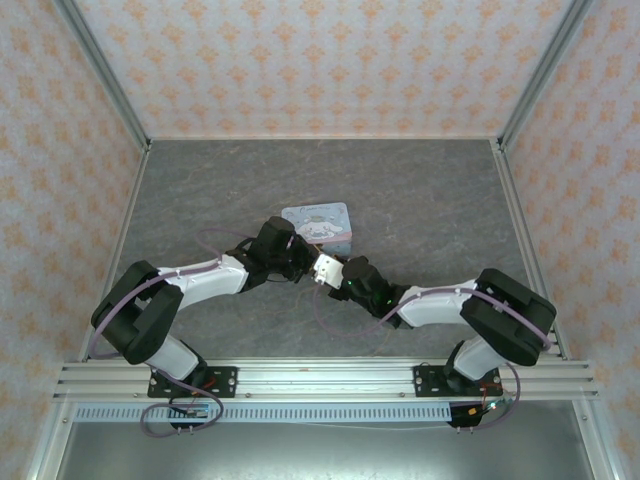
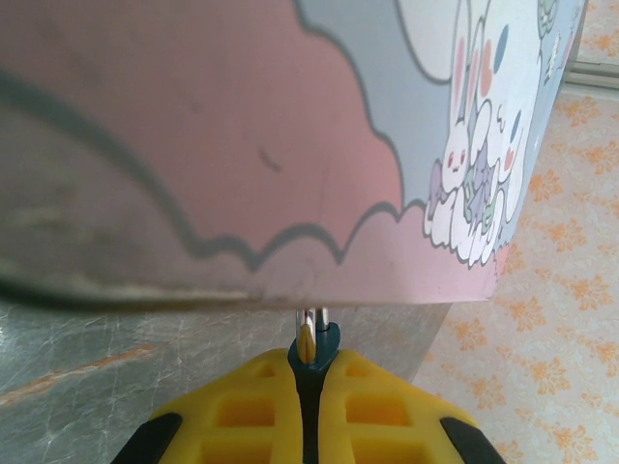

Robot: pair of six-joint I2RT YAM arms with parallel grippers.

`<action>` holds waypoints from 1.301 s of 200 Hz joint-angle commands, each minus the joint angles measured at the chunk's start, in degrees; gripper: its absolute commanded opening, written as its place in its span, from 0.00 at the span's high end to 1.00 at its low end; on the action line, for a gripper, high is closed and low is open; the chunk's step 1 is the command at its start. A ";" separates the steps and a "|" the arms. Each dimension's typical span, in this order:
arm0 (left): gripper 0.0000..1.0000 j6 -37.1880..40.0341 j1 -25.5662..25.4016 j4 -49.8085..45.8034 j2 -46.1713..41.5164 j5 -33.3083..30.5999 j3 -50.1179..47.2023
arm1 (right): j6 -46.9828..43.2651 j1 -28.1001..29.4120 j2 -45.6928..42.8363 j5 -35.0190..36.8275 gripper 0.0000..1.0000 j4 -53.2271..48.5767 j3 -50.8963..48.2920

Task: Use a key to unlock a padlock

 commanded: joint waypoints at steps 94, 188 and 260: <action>0.96 -0.36 -0.61 -0.89 -1.48 1.22 1.56 | 5.06 0.38 2.07 -0.02 0.88 3.68 2.87; 0.96 -0.59 -0.80 0.15 -1.21 1.29 0.69 | 20.68 -0.25 5.08 -1.77 1.00 8.04 2.89; 0.96 -0.72 -0.83 0.85 -1.26 0.78 -0.60 | 37.71 -3.83 9.80 -7.86 1.00 13.05 2.42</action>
